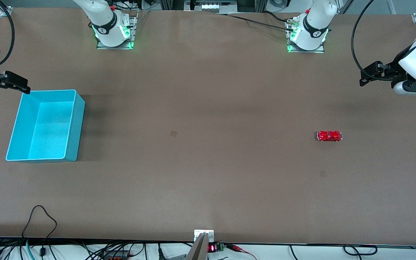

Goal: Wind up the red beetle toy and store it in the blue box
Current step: 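Move the left gripper over the red toy car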

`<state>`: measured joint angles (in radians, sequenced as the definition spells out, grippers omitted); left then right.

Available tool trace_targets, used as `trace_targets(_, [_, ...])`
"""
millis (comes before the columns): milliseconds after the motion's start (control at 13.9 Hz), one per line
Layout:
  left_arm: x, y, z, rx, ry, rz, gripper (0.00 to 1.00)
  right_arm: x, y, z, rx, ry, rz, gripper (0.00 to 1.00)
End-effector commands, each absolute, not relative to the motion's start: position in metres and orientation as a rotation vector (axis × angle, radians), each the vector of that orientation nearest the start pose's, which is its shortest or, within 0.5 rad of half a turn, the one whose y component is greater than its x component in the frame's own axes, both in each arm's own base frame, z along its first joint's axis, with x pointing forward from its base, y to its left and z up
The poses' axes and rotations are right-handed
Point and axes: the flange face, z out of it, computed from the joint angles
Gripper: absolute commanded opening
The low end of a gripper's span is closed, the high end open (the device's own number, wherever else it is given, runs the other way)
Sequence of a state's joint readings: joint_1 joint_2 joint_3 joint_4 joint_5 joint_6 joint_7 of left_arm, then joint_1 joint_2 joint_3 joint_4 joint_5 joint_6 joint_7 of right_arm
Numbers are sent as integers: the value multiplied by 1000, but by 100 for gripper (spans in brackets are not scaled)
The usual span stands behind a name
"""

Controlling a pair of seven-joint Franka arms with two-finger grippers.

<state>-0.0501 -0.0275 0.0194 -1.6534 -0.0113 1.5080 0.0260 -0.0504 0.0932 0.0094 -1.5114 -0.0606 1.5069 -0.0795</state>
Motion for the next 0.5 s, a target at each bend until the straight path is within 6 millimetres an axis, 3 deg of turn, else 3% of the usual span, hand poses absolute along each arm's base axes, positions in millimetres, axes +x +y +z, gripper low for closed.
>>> trace_targets(0, [537, -22, 581, -3131, 99, 347, 100, 586, -23, 563, -3192, -93, 280, 100])
trace_targets(143, [541, -22, 555, -3113, 122, 478, 100, 578, -20, 545, -3158, -99, 450, 100])
trace_targets(287, [547, -23, 528, -3092, 128, 595, 100, 576, -20, 541, -3144, -100, 495, 100])
trace_targets(359, [549, -23, 516, -3089, 184, 620, 100, 575, -19, 541, -3144, -102, 503, 100])
trace_targets(430, [555, -23, 504, -3086, 350, 631, 100, 574, -19, 540, -3143, -90, 517, 100])
